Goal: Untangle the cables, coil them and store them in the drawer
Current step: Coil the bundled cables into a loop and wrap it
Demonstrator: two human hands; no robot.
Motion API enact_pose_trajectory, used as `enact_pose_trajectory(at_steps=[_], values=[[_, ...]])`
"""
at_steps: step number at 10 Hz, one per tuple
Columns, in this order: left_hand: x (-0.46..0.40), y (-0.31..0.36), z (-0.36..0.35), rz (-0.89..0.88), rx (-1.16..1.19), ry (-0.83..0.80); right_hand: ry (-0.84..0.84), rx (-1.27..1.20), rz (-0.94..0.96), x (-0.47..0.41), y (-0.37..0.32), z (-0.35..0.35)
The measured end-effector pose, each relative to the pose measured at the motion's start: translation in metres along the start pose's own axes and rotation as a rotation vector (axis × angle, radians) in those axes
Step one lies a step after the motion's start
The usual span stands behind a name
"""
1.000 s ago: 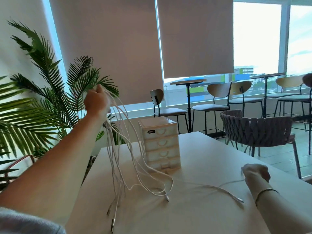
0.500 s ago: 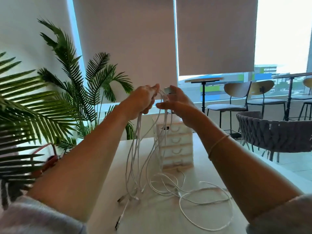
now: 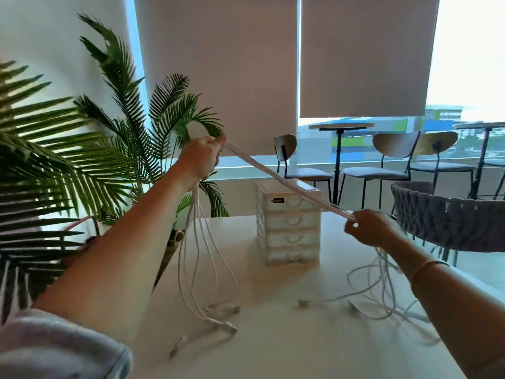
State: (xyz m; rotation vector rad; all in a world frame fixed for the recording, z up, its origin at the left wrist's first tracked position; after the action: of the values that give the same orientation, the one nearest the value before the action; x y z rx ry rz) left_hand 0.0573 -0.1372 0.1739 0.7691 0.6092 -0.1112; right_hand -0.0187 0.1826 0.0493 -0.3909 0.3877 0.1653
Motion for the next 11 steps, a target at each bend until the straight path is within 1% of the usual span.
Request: enact_pose_trajectory(at_steps=[1, 2, 3, 4, 5, 6, 7, 8, 9, 10, 11], values=[[-0.001, -0.001, -0.007, -0.001, -0.065, 0.023, 0.184, 0.212, -0.069, 0.004, 0.033, 0.024], [-0.005, -0.006, 0.005, 0.03, -0.063, 0.131, 0.086, 0.425, -0.201, 0.014, 0.087, 0.028], [-0.004, -0.018, 0.025, 0.098, -0.074, 0.179, -0.01, 0.497, -0.39, 0.045, 0.139, 0.025], [0.001, -0.013, 0.016, 0.086, -0.023, 0.058, -0.176, 0.478, -0.542, 0.053, 0.145, 0.01], [0.001, 0.007, -0.016, 0.018, -0.2, -0.024, -0.468, 0.349, -0.524, 0.031, 0.135, -0.031], [-0.003, 0.018, -0.042, 0.024, -0.32, -0.035, -0.563, 0.012, -0.304, 0.024, 0.022, -0.017], [0.008, 0.04, -0.066, -0.034, -0.367, -0.128, -0.198, -0.694, 0.021, -0.009, -0.062, 0.023], [0.02, 0.052, -0.089, -0.145, -0.365, -0.184, 0.014, -1.323, 0.182, -0.006, -0.129, 0.047], [0.026, 0.053, -0.097, -0.143, -0.298, -0.238, -0.005, -1.275, 0.109, -0.008, -0.146, 0.037], [0.027, 0.049, -0.101, -0.158, -0.249, -0.305, 0.045, -0.926, 0.13, -0.01, -0.143, 0.029], [0.036, 0.043, -0.104, -0.163, -0.227, -0.396, 0.199, -0.452, 0.25, -0.006, -0.139, 0.045]])
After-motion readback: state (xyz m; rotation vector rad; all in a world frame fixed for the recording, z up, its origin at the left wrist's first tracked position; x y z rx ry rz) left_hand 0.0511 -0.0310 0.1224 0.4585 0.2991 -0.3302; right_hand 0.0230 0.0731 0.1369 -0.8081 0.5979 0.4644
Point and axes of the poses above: each hand's wrist, its own x-axis away from the middle knuckle, its own z-axis out of the back of the hand, y = z × x, the point moved 6 cm from there along -x, towards the middle knuckle, and after that the axes turned 14 degrees about -x, right-handed, at the moved point
